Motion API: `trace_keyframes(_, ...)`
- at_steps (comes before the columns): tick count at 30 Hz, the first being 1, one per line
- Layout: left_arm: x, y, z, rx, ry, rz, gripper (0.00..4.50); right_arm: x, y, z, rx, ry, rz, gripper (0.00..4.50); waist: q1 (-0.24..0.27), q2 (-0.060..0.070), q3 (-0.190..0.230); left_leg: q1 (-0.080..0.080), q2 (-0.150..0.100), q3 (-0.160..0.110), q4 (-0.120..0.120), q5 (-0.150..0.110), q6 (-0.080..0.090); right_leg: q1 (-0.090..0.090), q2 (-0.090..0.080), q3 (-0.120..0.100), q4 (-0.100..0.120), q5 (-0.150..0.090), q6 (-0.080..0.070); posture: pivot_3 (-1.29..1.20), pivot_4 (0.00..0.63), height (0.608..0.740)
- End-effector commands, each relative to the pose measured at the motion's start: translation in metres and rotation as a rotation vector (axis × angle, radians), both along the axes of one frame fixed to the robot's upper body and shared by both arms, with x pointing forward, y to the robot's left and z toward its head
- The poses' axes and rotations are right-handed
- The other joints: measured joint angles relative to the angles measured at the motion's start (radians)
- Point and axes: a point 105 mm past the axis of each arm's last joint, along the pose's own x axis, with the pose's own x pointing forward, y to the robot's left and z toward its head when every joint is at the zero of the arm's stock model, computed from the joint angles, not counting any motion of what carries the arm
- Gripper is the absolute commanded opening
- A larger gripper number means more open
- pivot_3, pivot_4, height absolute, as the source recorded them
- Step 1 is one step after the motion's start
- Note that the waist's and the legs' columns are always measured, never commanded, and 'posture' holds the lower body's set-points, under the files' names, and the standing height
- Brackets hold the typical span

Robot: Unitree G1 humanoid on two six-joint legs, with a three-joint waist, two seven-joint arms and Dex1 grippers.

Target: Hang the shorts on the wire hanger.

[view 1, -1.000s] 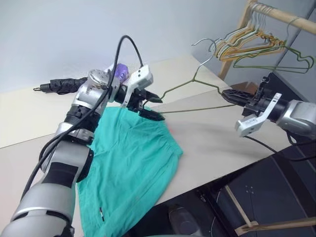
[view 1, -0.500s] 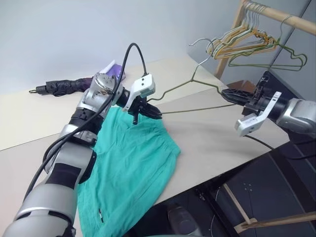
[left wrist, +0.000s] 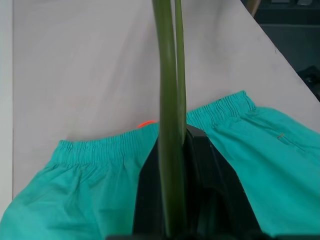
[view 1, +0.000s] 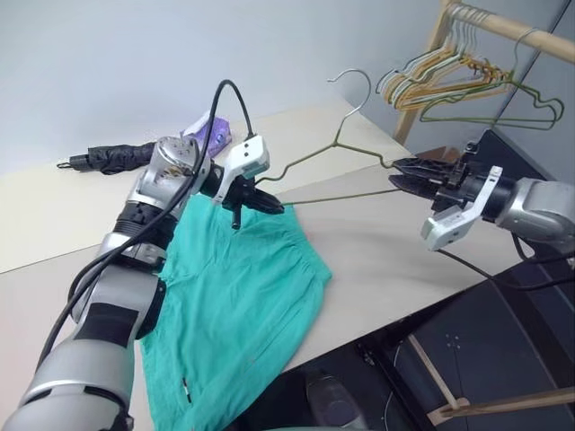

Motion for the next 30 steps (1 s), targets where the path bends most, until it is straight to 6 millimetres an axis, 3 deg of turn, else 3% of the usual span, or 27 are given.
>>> trace_keyframes(1,0.003,0.007,0.013,0.004,-0.104,0.02,0.0,-0.01,0.006,0.005,0.028,0.072,0.04,3.1,0.002,0.0,0.0,0.004,0.0,0.0,-0.001,0.0,0.0,0.005,0.0,0.0,-0.001,0.0,0.001,-0.22,0.0,0.74)
trace_keyframes(5,0.003,0.015,0.011,0.053,-0.226,-0.015,0.0,-0.015,0.007,0.004,0.18,0.338,-0.023,4.48,0.007,-0.001,0.0,0.005,0.0,0.0,0.0,-0.001,0.001,0.007,-0.001,0.0,-0.003,0.0,0.002,-0.2,0.0,0.74)
trace_keyframes(8,-0.001,0.018,0.008,0.051,-0.263,-0.051,0.0,-0.017,0.01,0.012,0.364,0.651,-0.095,4.48,0.013,0.0,0.0,0.005,0.0,-0.001,0.0,-0.001,0.001,0.008,-0.001,0.0,-0.003,0.0,0.002,-0.19,0.0,0.74)
trace_keyframes(11,-0.008,0.019,0.004,0.064,-0.281,-0.098,0.0,-0.028,0.012,0.012,0.369,0.9,-0.111,4.48,0.035,0.0,0.0,0.005,0.0,-0.001,0.0,-0.001,0.001,0.008,-0.001,-0.001,-0.003,0.0,0.003,-0.18,0.0,0.74)
trace_keyframes(15,-0.012,0.02,0.001,0.084,-0.291,-0.121,0.0,-0.026,0.01,0.002,0.319,1.1,-0.261,4.48,0.067,0.0,-0.001,0.005,0.0,-0.002,0.001,-0.001,0.001,0.008,-0.002,-0.001,-0.003,0.0,0.004,-0.17,0.0,0.74)
trace_keyframes(22,-0.018,0.016,0.007,0.067,-0.305,-0.154,0.0,-0.006,0.008,-0.022,0.266,1.275,-0.495,4.48,0.121,0.002,-0.002,-0.005,0.0,-0.001,0.005,-0.002,0.002,-0.002,-0.002,-0.001,-0.003,0.001,0.004,-0.16,0.0,0.74)
trace_keyframes(25,-0.019,0.014,0.009,0.061,-0.309,-0.164,0.0,0.002,0.011,-0.028,0.257,1.327,-0.544,4.48,0.136,0.002,-0.002,-0.019,0.0,-0.001,0.015,-0.003,0.005,-0.015,-0.002,-0.001,0.003,0.001,0.004,-0.16,0.0,0.74)
trace_keyframes(30,-0.022,0.013,0.008,0.061,-0.306,-0.178,0.0,0.011,0.023,-0.029,0.272,1.366,-0.53,4.48,0.145,0.002,-0.002,-0.023,-0.001,-0.001,0.016,-0.003,0.005,-0.017,-0.002,-0.001,0.003,0.002,0.004,-0.16,0.0,0.74)
